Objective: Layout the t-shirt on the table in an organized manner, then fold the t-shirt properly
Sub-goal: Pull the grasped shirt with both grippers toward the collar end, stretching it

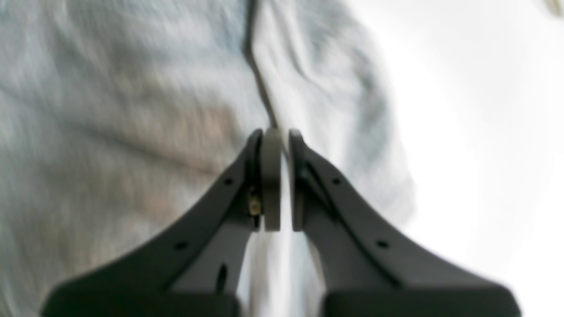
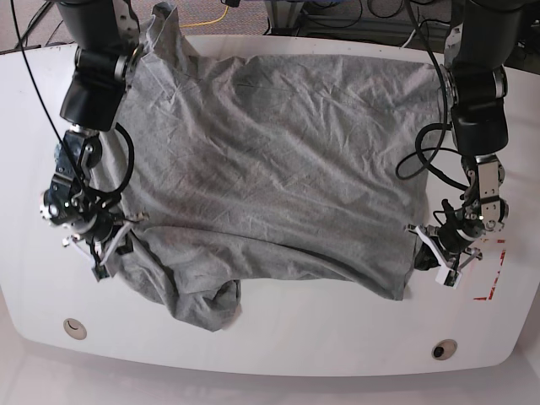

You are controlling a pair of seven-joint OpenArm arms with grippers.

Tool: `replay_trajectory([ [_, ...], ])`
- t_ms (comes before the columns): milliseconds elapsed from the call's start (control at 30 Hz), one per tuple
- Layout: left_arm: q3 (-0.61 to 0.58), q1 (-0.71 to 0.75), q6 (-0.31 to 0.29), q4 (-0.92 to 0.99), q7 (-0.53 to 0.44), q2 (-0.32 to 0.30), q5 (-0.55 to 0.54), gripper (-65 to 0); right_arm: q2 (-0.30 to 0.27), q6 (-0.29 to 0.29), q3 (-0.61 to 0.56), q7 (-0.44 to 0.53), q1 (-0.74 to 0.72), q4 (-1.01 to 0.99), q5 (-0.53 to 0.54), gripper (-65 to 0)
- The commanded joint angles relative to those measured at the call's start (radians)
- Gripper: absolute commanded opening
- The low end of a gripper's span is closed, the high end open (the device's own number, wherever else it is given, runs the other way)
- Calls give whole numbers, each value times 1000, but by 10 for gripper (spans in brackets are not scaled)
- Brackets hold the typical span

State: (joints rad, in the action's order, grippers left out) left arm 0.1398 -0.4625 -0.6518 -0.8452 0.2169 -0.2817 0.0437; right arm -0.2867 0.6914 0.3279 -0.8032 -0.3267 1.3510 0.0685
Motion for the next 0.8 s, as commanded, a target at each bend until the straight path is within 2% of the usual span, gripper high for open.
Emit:
replay_trajectory([
  [0,4,55,-7,-158,-1,6,-52,-650,-3,7,3,9,91,169,21,-615],
  [233,4,244,-7,-449,17,8,-89,-650,50,7,49,8,297,420,60,-615],
  [333,4,327,-7,-560,19,9,-89,-650,96,7,89,8,361,485,55,-615],
  [600,13,469,-24,-744,91,8,-90,-650,166,7,149,3,498,629,55,-614],
  [667,27,497,-46,-773,98,8,-90,-650,179,7,153,3,524,648,52,-598],
  [767,60,537,-46,-807,98,11,-90,-608,211,7,193,3,570,669,57,-509],
])
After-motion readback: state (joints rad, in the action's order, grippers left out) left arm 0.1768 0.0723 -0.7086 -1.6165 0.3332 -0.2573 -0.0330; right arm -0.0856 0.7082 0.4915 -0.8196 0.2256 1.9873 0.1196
